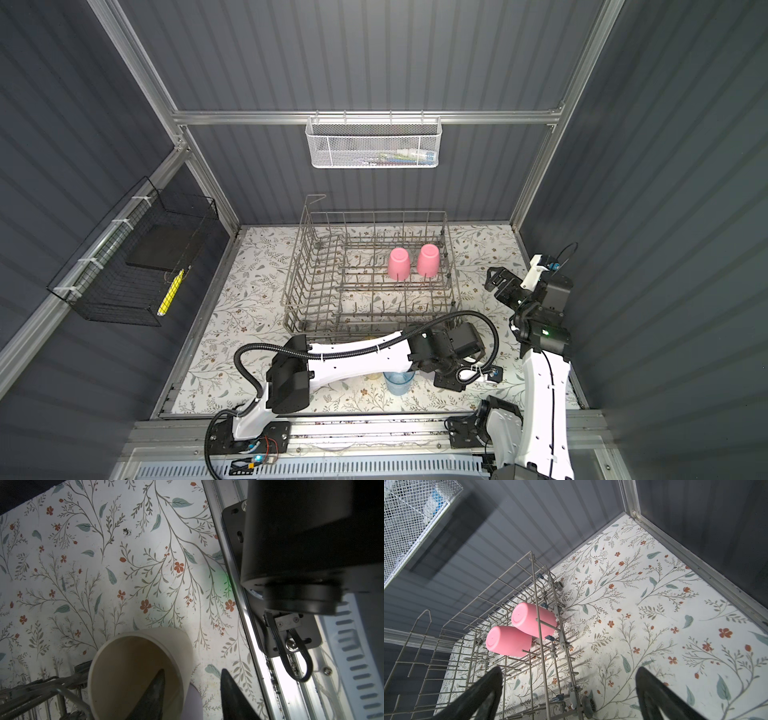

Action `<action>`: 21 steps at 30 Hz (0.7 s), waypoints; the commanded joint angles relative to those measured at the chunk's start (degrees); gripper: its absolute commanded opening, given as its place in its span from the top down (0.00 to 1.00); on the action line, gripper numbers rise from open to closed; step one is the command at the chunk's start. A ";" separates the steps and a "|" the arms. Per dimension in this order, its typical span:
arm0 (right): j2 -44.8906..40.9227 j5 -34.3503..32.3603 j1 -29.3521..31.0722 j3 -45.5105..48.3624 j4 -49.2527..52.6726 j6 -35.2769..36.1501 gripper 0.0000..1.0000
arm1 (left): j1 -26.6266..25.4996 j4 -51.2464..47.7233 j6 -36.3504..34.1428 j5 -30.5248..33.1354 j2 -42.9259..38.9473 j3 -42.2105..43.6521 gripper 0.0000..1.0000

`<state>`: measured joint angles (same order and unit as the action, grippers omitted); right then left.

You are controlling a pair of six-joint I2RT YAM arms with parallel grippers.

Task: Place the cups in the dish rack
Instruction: 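Lower the left gripper onto the beige cup rim and close it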

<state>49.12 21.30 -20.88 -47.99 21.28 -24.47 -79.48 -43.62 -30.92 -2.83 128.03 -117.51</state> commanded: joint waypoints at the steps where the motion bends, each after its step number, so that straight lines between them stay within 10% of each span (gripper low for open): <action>1: -0.25 1.19 -0.39 0.70 -1.24 -0.30 0.01 | -0.11 -0.45 -1.08 1.59 1.99 -2.52 0.58; 21: 0.53 2.95 -0.92 1.23 -2.12 -0.67 0.01 | -0.10 -3.48 -2.02 -0.27 4.73 -6.17 0.82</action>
<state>49.54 23.42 -21.45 -47.35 20.16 -25.10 -79.46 -45.06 -31.99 -1.23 131.83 -121.84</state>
